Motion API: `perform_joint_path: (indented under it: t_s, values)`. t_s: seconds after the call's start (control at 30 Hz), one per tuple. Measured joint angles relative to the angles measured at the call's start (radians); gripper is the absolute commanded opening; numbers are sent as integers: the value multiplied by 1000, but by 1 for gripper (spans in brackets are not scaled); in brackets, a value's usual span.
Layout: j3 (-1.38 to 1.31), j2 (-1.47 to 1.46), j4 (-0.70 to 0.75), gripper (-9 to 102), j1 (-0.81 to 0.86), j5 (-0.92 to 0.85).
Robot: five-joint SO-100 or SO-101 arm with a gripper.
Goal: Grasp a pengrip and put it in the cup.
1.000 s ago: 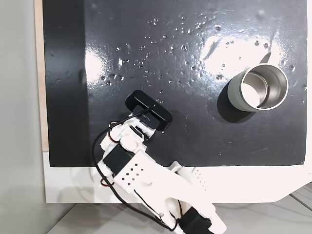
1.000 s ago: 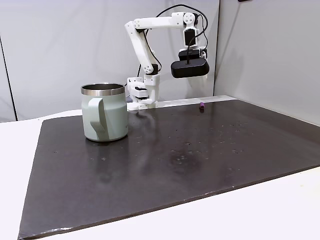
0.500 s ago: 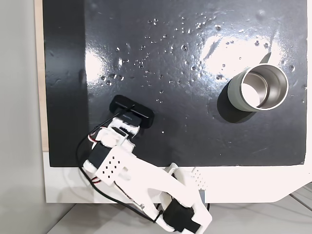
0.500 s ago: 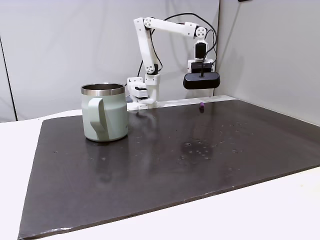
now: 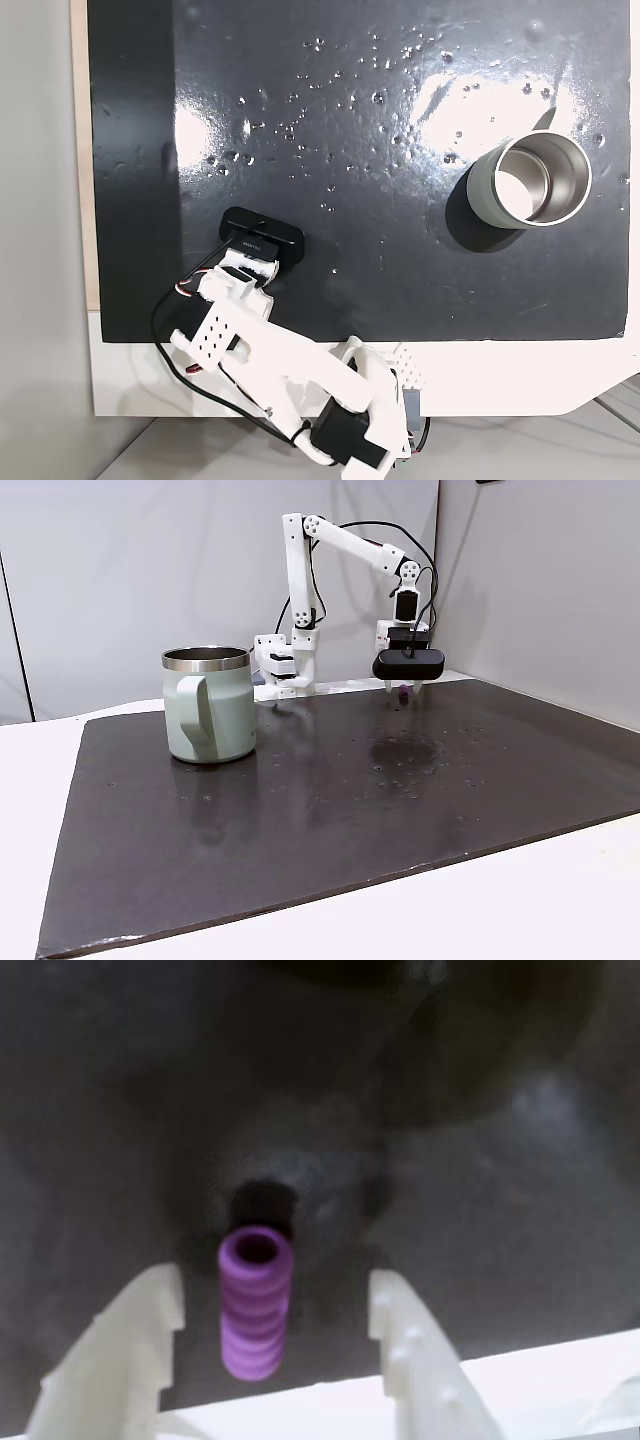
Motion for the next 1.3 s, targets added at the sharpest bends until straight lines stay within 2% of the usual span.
perform_joint_path:
  t_s: [0.37, 0.7, 1.03, 1.13, 1.3]
  values:
    - [12, -41, -63, 19, -66, -25]
    - [38, -38, -86, 0, -112, -48]
    - [38, -32, -86, 0, -109, -48]
    - [44, 5, -34, 0, -71, -60]
    - [-66, 123, 117, 0, 104, -124]
